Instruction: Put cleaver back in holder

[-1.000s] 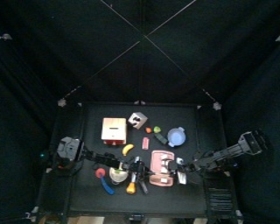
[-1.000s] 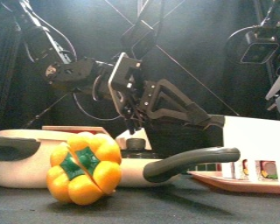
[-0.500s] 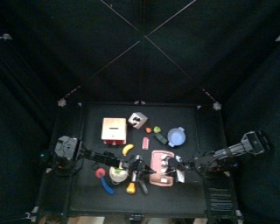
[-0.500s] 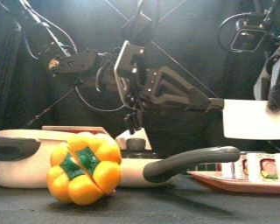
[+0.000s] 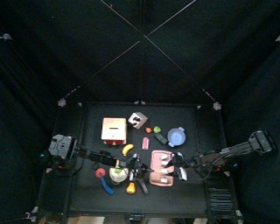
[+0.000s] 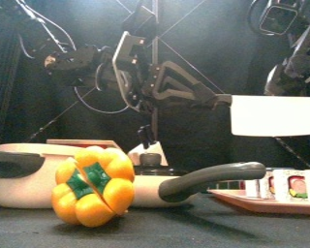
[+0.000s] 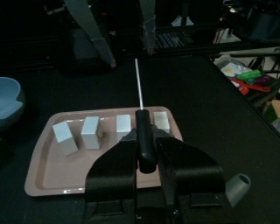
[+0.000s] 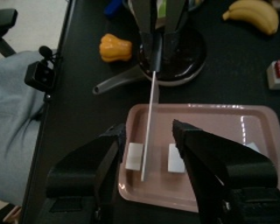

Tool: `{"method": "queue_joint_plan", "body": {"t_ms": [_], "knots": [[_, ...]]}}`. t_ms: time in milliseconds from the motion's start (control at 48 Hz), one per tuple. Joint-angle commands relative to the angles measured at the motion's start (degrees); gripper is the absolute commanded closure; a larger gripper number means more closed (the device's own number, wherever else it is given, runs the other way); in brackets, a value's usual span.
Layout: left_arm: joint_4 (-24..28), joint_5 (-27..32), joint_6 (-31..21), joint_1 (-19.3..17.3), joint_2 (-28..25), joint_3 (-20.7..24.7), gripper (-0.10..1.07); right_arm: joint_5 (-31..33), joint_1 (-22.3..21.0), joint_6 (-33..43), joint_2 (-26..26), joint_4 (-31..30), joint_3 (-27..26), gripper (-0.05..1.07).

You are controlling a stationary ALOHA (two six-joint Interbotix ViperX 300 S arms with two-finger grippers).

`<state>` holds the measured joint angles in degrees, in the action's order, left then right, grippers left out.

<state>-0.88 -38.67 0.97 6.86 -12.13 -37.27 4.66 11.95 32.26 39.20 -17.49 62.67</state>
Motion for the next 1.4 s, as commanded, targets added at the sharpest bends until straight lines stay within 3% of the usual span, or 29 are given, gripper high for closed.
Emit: {"method": "queue_joint_plan", "body": {"t_ms": [0,229,521,667,1000,1375], "knots": [[-2.02,-0.26,-0.09,-0.18,3.52,-0.97,0.55,-0.18,-1.67,0.0,0.97,-0.18,-0.97,0.2],[-12.04,1.67,0.0,-0.09,11.25,-6.94,0.55,1.23,-7.56,0.0,1.05,0.44,-2.11,0.2],[-17.49,12.04,0.09,-0.18,22.24,-11.07,0.55,1.23,-11.51,0.09,0.44,2.55,-1.14,0.2],[-17.49,19.07,0.26,-1.67,26.81,-11.07,0.55,1.23,-12.39,0.09,0.35,3.78,-0.35,0.2],[-15.82,32.7,0.44,-11.07,36.12,-9.67,0.55,0.18,-12.57,0.09,-1.41,5.36,1.05,0.2],[-8.88,47.2,0.26,-18.28,39.99,-2.2,0.55,-0.18,-12.57,0.09,-5.27,5.98,0.18,0.2]]}}
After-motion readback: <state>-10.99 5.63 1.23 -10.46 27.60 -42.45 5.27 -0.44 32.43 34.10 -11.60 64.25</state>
